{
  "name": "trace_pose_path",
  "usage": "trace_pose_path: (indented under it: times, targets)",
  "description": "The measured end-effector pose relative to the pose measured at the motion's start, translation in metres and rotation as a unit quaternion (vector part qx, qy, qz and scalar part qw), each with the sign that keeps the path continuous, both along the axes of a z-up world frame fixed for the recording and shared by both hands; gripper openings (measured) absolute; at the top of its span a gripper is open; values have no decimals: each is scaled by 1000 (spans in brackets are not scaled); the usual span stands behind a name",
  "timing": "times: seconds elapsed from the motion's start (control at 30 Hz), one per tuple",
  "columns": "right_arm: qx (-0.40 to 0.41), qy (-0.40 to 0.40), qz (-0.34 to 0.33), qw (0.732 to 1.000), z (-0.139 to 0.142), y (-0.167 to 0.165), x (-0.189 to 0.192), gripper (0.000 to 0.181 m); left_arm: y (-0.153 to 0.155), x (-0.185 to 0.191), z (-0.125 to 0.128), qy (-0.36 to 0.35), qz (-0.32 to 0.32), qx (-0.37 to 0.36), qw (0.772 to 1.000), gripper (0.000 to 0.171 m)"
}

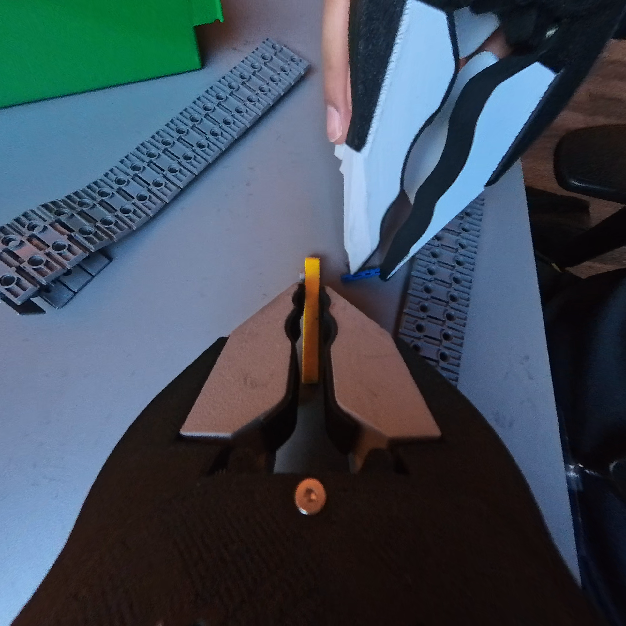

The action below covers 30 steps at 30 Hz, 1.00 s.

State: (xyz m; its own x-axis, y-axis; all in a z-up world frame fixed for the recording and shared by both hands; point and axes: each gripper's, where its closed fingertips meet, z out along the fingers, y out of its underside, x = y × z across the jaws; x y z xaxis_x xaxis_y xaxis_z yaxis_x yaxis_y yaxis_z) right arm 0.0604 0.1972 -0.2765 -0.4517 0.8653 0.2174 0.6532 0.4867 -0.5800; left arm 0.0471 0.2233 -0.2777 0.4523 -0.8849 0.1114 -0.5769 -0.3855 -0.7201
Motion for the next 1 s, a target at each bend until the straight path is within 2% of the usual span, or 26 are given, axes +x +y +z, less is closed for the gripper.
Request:
trace_pose_path:
  times: [0.2, 0.5, 0.7, 1.0]
  targets:
    - [-15, 21, -30, 999, 0, 0, -2, 10, -2, 1, 0, -5, -2, -8, 1000, 7]
    - [44, 54, -102, 992, 1, 0, -2, 5, -3, 2, 1, -17, 6, -31, 999, 7]
    - [-17, 74, -198, 977, 0, 8, 1, 6, 0, -1, 1, -21, 22, -36, 999, 7]
    - [24, 72, -174, 982, 0, 7, -2, 5, -4, 2, 1, -33, 10, -58, 998, 7]
